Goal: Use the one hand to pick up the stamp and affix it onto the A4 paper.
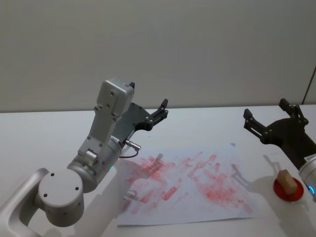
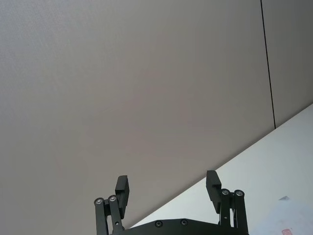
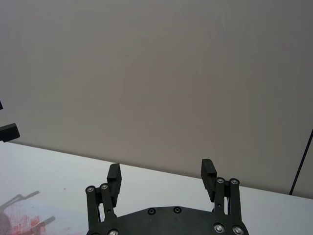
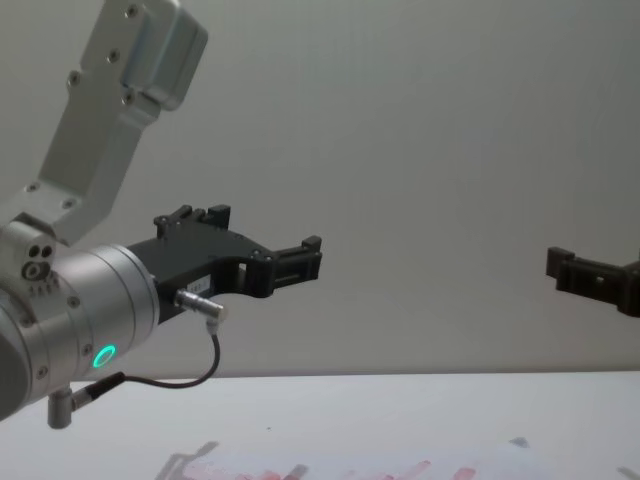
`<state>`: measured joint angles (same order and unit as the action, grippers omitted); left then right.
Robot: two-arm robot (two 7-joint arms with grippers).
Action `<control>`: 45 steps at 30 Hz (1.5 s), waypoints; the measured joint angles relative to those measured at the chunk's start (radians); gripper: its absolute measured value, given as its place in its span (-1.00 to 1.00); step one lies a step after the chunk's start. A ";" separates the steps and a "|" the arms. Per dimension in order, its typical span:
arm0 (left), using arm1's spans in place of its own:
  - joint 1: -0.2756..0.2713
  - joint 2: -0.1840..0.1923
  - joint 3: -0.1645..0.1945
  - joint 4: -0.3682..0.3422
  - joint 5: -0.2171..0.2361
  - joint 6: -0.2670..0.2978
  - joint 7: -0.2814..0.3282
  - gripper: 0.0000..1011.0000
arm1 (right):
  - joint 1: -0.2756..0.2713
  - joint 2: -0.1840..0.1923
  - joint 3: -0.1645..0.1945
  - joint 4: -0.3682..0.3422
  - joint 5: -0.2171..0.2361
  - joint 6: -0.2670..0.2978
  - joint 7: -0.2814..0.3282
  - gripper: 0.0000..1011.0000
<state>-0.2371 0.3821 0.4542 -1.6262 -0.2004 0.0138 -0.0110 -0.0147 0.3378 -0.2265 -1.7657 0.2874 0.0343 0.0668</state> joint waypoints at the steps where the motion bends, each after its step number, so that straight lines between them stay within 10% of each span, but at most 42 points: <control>1: 0.000 0.000 0.000 0.000 0.000 0.000 0.000 0.98 | 0.000 0.000 0.000 0.000 0.000 0.000 0.000 0.98; 45: 0.000 0.000 0.000 0.000 0.000 0.000 0.000 0.98 | -0.001 0.001 0.002 -0.001 0.000 0.000 0.000 0.98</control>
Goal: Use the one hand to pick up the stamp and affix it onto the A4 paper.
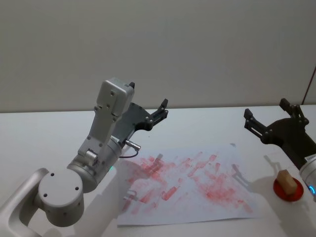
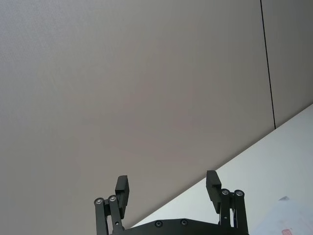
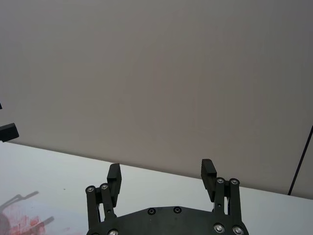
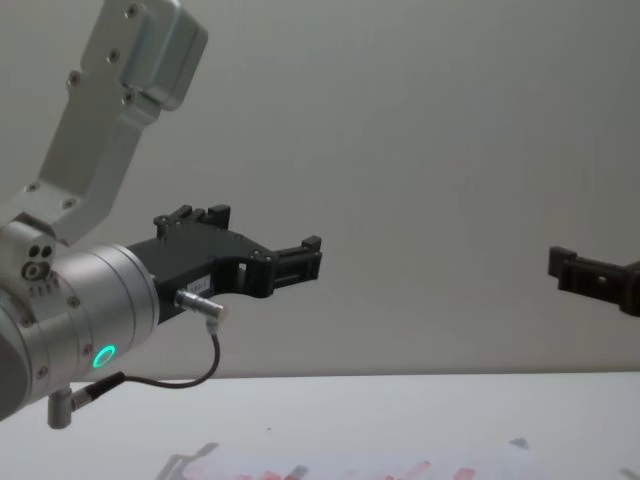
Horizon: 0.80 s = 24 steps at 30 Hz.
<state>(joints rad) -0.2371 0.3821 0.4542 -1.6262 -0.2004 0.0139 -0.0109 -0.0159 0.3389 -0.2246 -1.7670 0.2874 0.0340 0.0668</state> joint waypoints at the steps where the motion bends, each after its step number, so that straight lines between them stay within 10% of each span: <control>1: 0.000 0.000 0.000 0.000 0.000 0.000 0.000 0.98 | -0.001 0.001 0.001 -0.001 0.000 0.000 0.000 0.98; 24: 0.000 0.000 0.000 0.000 0.000 0.000 0.000 0.98 | -0.214 0.096 0.048 -0.155 0.061 0.056 -0.171 0.98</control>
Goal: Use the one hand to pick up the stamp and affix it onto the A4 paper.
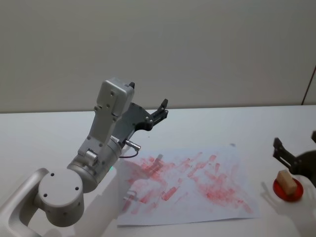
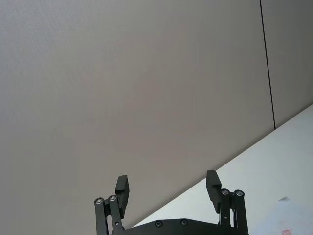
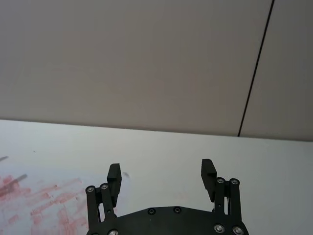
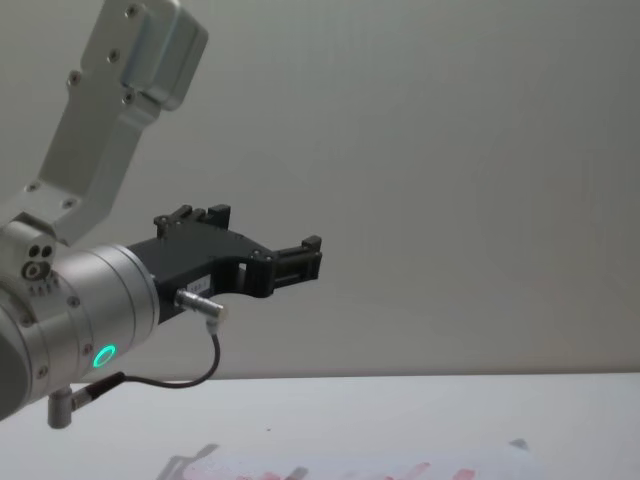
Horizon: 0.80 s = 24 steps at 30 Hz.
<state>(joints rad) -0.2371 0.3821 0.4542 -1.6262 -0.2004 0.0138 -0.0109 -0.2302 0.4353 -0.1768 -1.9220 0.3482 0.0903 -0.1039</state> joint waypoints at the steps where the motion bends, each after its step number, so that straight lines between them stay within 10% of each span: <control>1: 0.000 0.000 0.000 0.000 0.000 0.000 0.000 0.98 | -0.015 0.005 0.003 -0.009 0.003 0.006 -0.012 0.98; 24: 0.000 0.000 0.000 0.000 0.000 0.000 0.000 0.98 | -0.055 0.004 0.011 0.002 0.005 0.137 -0.017 0.98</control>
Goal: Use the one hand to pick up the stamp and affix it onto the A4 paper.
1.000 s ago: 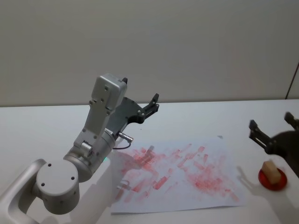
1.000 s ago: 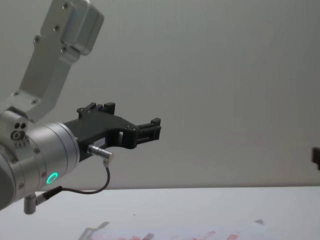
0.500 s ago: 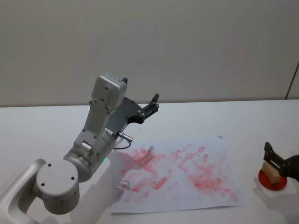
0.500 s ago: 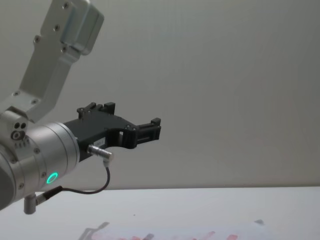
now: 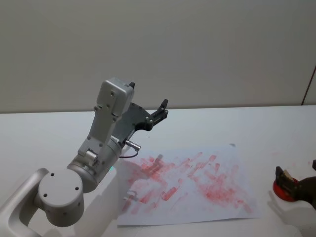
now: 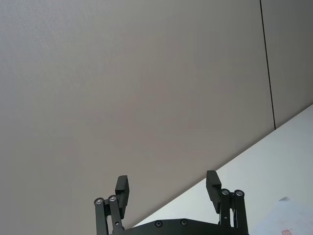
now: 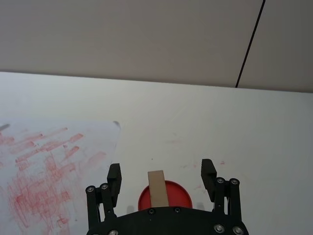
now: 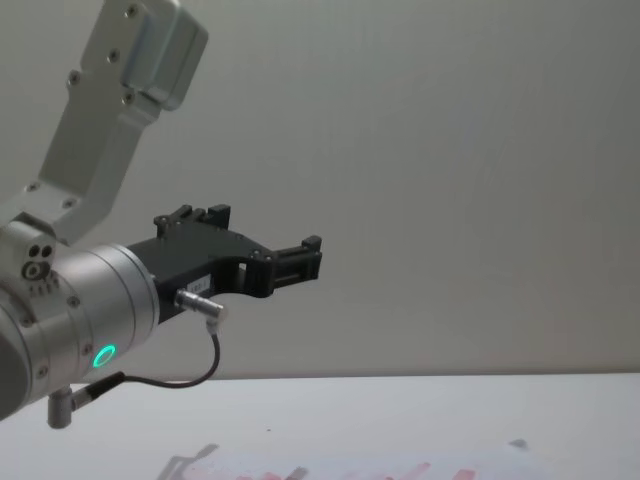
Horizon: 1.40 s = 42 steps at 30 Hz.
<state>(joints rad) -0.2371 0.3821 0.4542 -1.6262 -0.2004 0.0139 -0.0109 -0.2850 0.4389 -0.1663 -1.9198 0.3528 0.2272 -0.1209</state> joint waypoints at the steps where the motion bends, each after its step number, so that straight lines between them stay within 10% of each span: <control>1: 0.000 0.000 0.000 0.000 0.000 0.000 0.000 0.98 | 0.001 -0.001 0.000 0.003 -0.001 0.004 0.001 0.98; 22: 0.000 0.000 0.000 0.000 0.000 0.000 0.000 0.98 | 0.064 -0.037 -0.010 0.092 -0.047 0.081 0.059 0.93; 42: 0.000 0.000 0.000 0.000 0.000 0.000 0.000 0.98 | 0.088 -0.051 -0.015 0.122 -0.066 0.099 0.080 -0.26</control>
<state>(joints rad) -0.2371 0.3821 0.4542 -1.6262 -0.2004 0.0138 -0.0109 -0.1970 0.3883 -0.1813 -1.7979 0.2868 0.3263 -0.0406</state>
